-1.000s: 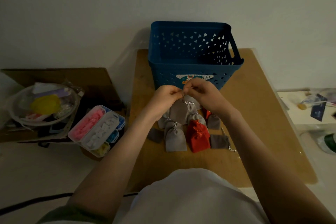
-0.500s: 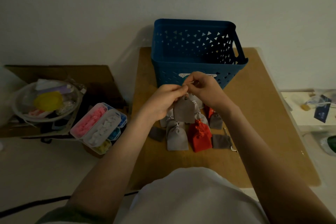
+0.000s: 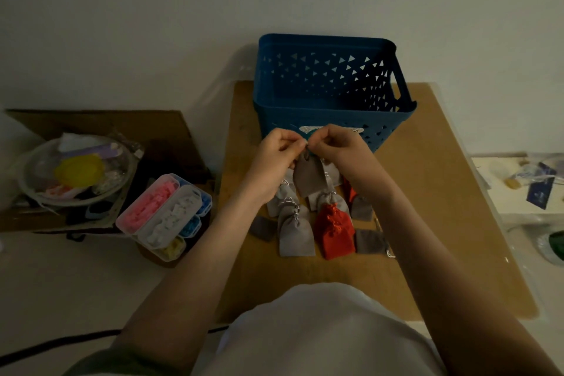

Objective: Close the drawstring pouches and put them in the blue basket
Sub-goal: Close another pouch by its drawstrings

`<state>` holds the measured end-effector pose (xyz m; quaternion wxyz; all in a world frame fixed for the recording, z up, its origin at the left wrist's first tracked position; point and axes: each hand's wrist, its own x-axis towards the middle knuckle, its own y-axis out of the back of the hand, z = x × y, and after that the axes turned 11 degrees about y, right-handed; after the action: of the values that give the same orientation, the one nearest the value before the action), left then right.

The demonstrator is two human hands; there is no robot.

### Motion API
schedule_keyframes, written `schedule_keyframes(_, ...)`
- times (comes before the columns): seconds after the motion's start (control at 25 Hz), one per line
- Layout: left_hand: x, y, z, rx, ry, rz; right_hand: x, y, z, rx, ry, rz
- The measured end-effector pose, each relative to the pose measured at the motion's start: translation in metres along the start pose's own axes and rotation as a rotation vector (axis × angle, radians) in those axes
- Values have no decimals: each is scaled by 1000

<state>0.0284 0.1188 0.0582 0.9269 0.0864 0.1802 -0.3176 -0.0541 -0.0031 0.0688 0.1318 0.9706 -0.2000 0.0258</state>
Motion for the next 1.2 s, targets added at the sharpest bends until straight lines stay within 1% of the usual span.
schedule_keyframes(0.08, 0, 0, -1, -40, -46, 5, -1, -6, 1, 66, 25, 15)
schedule_keyframes(0.16, -2, 0, -2, -24, -86, 22, -2, -10, 2, 66, 47, 37)
schedule_keyframes(0.36, -5, 0, -8, 22, -169, 50, -3, -14, 1, -70, 88, 50)
schedule_keyframes(0.48, -4, -1, -11, 11, -234, 80, -2, -15, 4, -101, 51, 72)
schedule_keyframes(0.6, -2, -2, -12, 22, -268, 88, -1, -13, 3, -72, 23, 88)
schedule_keyframes(0.72, 2, -2, -11, 65, -276, 80, 0, -12, -1, -14, 37, 73)
schedule_keyframes(0.92, 3, -2, -10, 99, -262, 77, 4, -12, 1, -111, -4, 87)
schedule_keyframes(1.08, 2, -2, -8, 90, -237, 91, 1, -16, -2, -6, -18, 117)
schedule_keyframes(1.2, 2, 0, -5, 70, -248, 61, 0, -16, -3, 49, 8, 89)
